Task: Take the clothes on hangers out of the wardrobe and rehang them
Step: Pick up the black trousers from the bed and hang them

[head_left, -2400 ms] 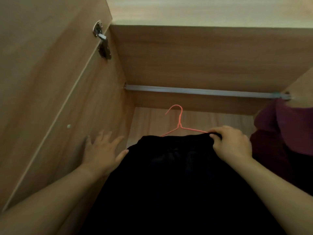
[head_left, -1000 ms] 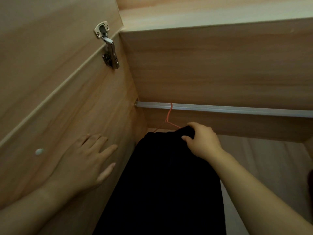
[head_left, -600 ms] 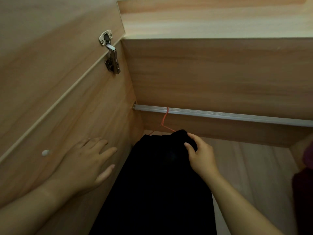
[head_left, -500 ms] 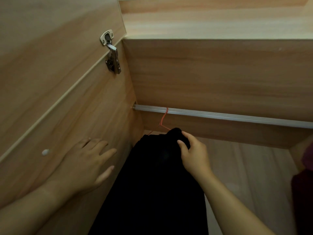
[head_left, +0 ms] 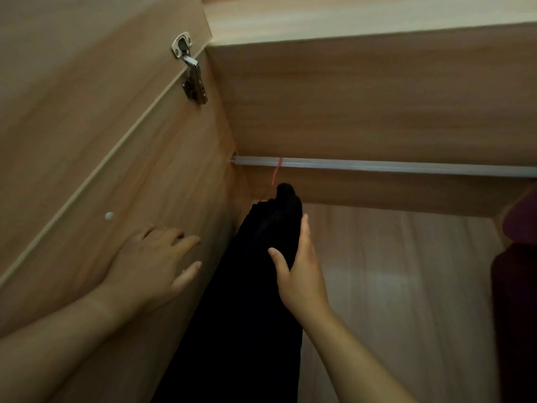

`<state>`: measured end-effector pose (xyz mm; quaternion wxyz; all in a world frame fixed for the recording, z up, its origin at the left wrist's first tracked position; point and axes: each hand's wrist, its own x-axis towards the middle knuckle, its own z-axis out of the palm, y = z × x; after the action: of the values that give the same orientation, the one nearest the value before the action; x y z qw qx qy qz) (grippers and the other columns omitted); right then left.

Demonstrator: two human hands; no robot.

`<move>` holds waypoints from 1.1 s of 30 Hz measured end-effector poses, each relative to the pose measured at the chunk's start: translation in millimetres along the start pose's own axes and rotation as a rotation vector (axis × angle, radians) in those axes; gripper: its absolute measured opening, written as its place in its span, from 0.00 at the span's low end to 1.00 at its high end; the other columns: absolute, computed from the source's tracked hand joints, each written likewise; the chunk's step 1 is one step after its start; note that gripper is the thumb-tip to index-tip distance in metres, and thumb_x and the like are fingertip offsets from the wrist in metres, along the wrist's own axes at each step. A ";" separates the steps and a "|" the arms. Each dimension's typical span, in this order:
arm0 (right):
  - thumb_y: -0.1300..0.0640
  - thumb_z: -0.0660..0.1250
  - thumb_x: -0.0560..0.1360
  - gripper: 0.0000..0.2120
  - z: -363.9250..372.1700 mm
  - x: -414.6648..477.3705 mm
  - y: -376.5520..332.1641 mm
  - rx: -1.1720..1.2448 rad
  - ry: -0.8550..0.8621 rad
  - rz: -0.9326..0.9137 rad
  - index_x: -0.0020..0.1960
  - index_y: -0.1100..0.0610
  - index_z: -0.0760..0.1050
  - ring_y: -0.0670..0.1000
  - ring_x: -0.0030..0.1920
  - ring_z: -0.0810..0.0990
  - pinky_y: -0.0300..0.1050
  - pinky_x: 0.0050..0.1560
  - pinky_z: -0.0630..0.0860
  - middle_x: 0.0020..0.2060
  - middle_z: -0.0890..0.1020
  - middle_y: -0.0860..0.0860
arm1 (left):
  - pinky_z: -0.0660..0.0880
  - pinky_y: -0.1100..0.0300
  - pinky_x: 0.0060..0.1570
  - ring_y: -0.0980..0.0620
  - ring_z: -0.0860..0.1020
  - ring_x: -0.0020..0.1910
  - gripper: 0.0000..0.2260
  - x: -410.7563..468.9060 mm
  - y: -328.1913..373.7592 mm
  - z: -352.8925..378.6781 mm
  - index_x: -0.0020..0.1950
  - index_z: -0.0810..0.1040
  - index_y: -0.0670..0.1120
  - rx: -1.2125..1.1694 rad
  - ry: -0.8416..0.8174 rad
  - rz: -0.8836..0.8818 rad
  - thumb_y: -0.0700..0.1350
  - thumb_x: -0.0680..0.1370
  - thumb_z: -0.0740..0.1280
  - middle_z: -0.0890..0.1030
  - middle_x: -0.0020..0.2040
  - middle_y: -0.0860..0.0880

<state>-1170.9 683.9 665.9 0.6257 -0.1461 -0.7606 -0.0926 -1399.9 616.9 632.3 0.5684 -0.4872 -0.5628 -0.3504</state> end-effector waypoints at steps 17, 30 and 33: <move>0.55 0.65 0.77 0.39 19.4 -255.7 -10.4 0.189 -0.085 0.247 0.71 0.33 0.41 0.22 0.64 0.52 0.19 0.61 0.54 0.65 0.52 0.27 | 0.72 0.50 0.52 0.44 0.76 0.56 0.28 -155.5 49.0 -29.3 0.65 0.72 0.53 -0.275 -0.275 -0.118 0.64 0.74 0.47 0.78 0.57 0.47; 0.51 0.59 0.79 0.26 -25.3 -440.8 -47.0 -0.069 -0.271 0.715 0.75 0.49 0.56 0.42 0.67 0.67 0.35 0.65 0.65 0.68 0.69 0.45 | 0.70 0.42 0.60 0.46 0.72 0.64 0.26 -323.0 117.1 -56.6 0.69 0.69 0.52 -0.608 -0.571 -0.127 0.62 0.77 0.49 0.73 0.65 0.48; 0.47 0.57 0.79 0.26 -56.0 -484.6 -73.4 -0.217 -0.431 0.774 0.75 0.52 0.56 0.42 0.70 0.61 0.30 0.65 0.56 0.70 0.64 0.45 | 0.68 0.40 0.61 0.45 0.70 0.66 0.26 -370.8 138.0 -77.7 0.69 0.70 0.51 -0.671 -0.641 -0.100 0.62 0.76 0.49 0.73 0.66 0.46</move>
<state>-1059.4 545.2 205.8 0.4226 -0.5003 -0.7489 0.1012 -1290.9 526.2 254.8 0.1595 -0.7001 -0.5884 -0.3718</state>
